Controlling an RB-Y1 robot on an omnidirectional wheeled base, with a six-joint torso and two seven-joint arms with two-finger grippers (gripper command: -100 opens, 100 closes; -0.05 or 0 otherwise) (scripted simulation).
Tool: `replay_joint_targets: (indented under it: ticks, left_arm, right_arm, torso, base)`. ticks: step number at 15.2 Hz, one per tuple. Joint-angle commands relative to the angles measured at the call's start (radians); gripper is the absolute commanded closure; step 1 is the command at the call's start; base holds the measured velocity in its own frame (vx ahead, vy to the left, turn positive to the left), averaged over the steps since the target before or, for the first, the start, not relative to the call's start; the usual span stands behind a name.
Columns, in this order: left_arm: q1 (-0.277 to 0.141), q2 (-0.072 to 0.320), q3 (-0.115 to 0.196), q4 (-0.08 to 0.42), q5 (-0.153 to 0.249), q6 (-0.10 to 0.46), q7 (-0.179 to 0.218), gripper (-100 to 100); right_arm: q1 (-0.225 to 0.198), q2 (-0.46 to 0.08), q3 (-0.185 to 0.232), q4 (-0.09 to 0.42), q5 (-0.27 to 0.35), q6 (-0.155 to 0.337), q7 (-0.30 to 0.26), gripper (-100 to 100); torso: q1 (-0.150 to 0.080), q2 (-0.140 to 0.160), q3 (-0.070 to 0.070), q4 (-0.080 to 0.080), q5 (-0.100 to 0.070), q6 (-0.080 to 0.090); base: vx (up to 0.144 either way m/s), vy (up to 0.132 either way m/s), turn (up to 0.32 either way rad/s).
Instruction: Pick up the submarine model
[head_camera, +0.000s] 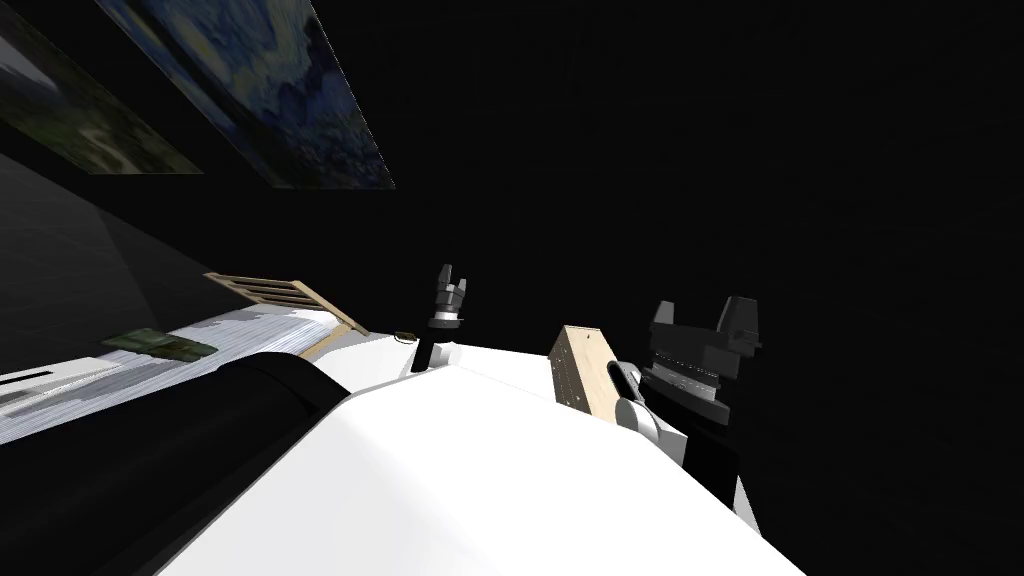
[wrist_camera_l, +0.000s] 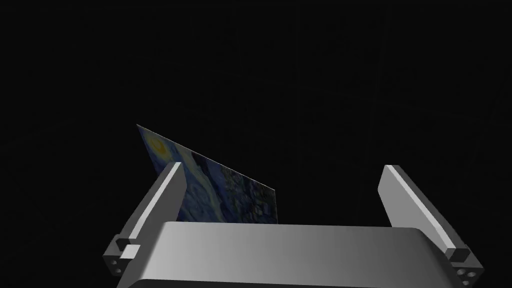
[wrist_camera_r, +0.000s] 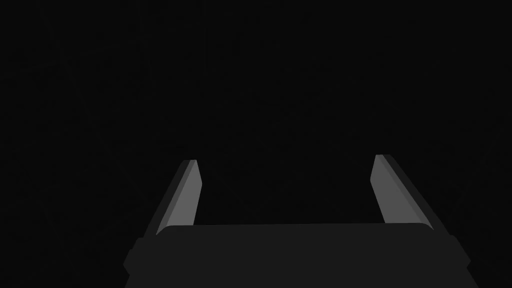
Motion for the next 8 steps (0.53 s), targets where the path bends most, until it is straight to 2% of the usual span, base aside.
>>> replay_joint_targets:
  ticks: [1,3,4,7,8]
  left_arm:
    - [0.000,0.000,0.000,0.000,0.000,0.000,0.000,0]
    - [0.000,0.000,0.000,0.000,0.000,0.000,0.000,0]
    - [0.000,0.000,0.000,0.000,0.000,0.000,0.000,0]
    - [0.000,0.000,0.000,0.000,0.000,0.000,0.000,0]
    - [0.000,0.000,0.000,0.000,0.000,0.000,0.000,0]
  right_arm:
    - [-0.006,-0.029,0.016,0.024,0.019,0.005,0.008,-100]
    - [-0.015,-0.066,0.041,0.059,0.047,0.013,0.020,-100]
    - [-0.015,-0.066,0.041,0.059,0.047,0.013,0.020,-100]
    - [-0.036,-0.137,0.094,0.137,0.110,0.030,0.046,-100]
    - [-0.036,-0.137,0.094,0.137,0.110,0.030,0.046,-100]
  torso:
    - [0.000,0.000,0.000,0.000,0.000,0.000]
    - [0.000,0.000,0.000,0.000,0.000,0.000]
    - [0.000,0.000,0.000,0.000,0.000,0.000]
    - [-0.001,0.000,0.000,0.000,0.000,-0.001]
    - [-0.001,0.000,0.000,0.000,0.000,-0.001]
  base:
    - [-0.003,0.000,0.044]
    - [-0.010,-0.003,0.105]
    - [-0.010,-0.006,0.074]
    - [-0.013,-0.006,0.113]
    - [-0.015,-0.010,0.115]
